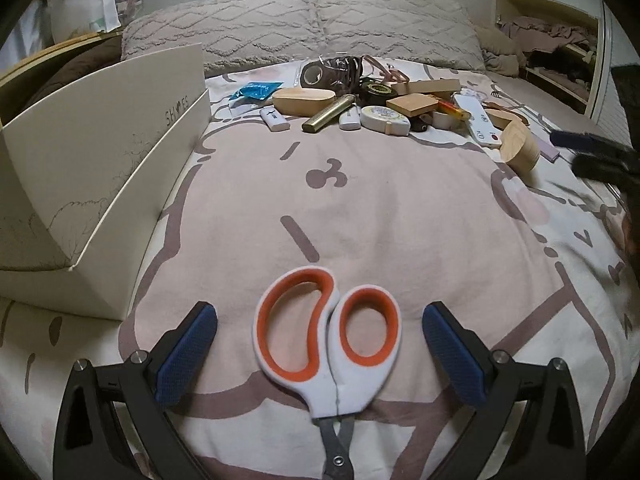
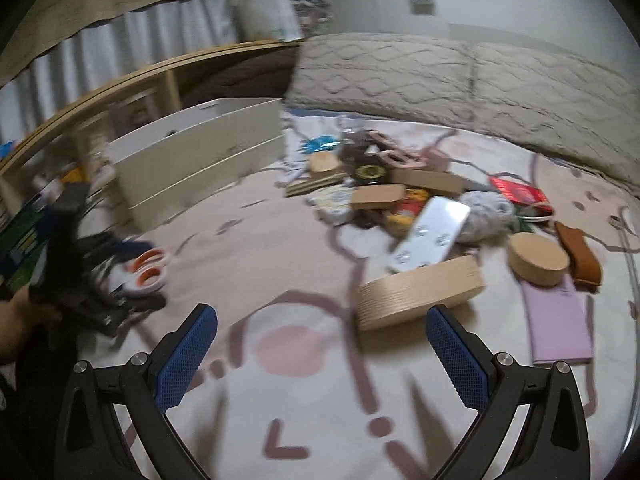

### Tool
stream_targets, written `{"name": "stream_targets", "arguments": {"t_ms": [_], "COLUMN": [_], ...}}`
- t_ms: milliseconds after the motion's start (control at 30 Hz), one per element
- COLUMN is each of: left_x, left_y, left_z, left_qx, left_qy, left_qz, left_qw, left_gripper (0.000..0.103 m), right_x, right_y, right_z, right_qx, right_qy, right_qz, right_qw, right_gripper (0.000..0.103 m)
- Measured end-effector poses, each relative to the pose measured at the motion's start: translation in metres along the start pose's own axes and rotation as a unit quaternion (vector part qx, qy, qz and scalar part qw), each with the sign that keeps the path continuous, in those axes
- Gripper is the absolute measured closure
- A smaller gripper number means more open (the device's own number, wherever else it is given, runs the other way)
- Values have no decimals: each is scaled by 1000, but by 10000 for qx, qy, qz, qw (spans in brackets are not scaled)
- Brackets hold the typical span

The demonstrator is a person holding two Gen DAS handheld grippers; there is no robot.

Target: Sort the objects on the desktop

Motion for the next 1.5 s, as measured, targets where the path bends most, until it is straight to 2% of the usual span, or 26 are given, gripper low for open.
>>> {"name": "stream_targets", "arguments": {"t_ms": [133,200,300,367,567,667,800,867,967,1133,1200,1333,1500], "left_x": [0,1,0,1,0,-1,-1,-1,-1,-2,-2,-2,-5], "left_y": [0,0,0,0,1,2,3,2,1,-1,-1,-2,-1], "left_z": [1,1,0,0,-1,-1,-2,-1,2,4,5,5,5], "left_qx": [-136,-139,-150,-125,-32,-17,-7,-68,-155,-232,-246,-255,-267], "left_qy": [3,18,3,11,20,-3,-64,41,261,395,426,466,458], "left_qz": [24,32,15,25,48,41,4,52,132,154,161,163,78], "left_qw": [9999,9999,9999,9999,10000,10000,10000,10000,9995,9988,9987,9985,9986], "left_gripper": [0,0,0,0,0,0,0,0,0,0,0,0,0], "right_x": [-22,-22,-12,-7,1,4,-17,-32,-49,-51,-49,-45,-14], "right_y": [-12,-21,-33,-29,5,14,10,7,3,9,9,14,20], "right_z": [-9,-14,-25,-35,-35,-27,-20,-22,-28,-48,-47,-38,-28], "right_qx": [152,182,202,494,1135,1180,1071,1022,866,1046,988,951,966], "right_qy": [233,215,-284,-558,-434,-304,-64,58,1,36,56,-123,-518], "right_qz": [-137,-82,-120,-276,-127,118,24,-117,-259,-100,-69,-189,-185], "right_qw": [9995,9996,9993,9968,9925,9925,9942,9947,9959,9945,9951,9952,9938], "right_gripper": [0,0,0,0,0,0,0,0,0,0,0,0,0]}}
Point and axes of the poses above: each gripper's, at about its wrist camera, not at the fingertips, and z roughly against the way its jaws point, x to its left, y to its underside, the point moved 9 cm from there along -z, roughly the way its jaws point, and after that the axes turned 10 degrees about z, right-handed, at the moved point
